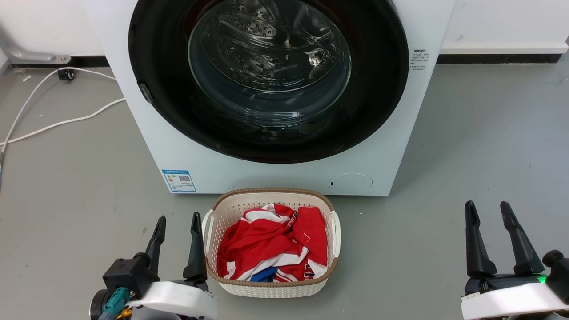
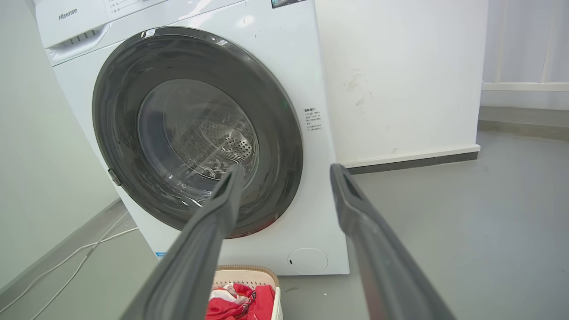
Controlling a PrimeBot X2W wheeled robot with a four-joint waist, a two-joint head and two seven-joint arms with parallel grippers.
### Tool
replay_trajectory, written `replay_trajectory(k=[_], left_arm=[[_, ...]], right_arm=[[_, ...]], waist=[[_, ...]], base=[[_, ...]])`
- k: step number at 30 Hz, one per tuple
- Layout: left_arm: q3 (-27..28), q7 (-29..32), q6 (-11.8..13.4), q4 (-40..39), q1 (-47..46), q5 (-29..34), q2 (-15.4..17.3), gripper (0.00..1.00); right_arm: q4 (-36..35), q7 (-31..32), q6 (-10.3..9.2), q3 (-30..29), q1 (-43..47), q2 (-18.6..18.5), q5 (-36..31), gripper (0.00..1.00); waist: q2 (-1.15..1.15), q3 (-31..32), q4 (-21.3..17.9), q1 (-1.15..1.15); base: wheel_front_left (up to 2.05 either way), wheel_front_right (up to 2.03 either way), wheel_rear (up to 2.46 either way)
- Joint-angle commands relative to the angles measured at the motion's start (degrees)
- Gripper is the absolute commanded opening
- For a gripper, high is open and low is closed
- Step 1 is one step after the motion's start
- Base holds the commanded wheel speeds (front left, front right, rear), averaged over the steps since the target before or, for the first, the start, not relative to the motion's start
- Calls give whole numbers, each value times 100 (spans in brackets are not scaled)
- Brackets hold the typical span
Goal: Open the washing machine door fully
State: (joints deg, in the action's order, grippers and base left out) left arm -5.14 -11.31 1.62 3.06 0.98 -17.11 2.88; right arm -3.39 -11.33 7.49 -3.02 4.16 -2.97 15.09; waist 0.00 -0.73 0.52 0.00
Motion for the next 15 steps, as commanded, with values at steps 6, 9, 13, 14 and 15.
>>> replay_trajectory(k=[6,9,13,14,15], left_arm=[[-49,-112,54,-14,58,367,6,100],[-69,-146,77,-8,77,491,4,100],[-94,-191,92,8,85,677,3,100],[-97,-204,100,11,85,721,3,100],[-105,-215,105,13,86,769,2,100]], right_arm=[[-104,-109,0,-24,54,10,-339,100],[-123,-145,0,-31,83,10,-455,100],[-161,-200,0,-23,110,12,-593,100],[-170,-194,0,-21,116,12,-623,100],[-178,-210,0,-17,122,12,-647,100]], waist=[[0,1,2,0],[0,1,6,0],[0,-4,13,0],[0,-6,16,0],[0,-8,19,0]], base=[[0,0,0],[0,0,0],[0,0,0],[0,0,0],[0,0,0]])
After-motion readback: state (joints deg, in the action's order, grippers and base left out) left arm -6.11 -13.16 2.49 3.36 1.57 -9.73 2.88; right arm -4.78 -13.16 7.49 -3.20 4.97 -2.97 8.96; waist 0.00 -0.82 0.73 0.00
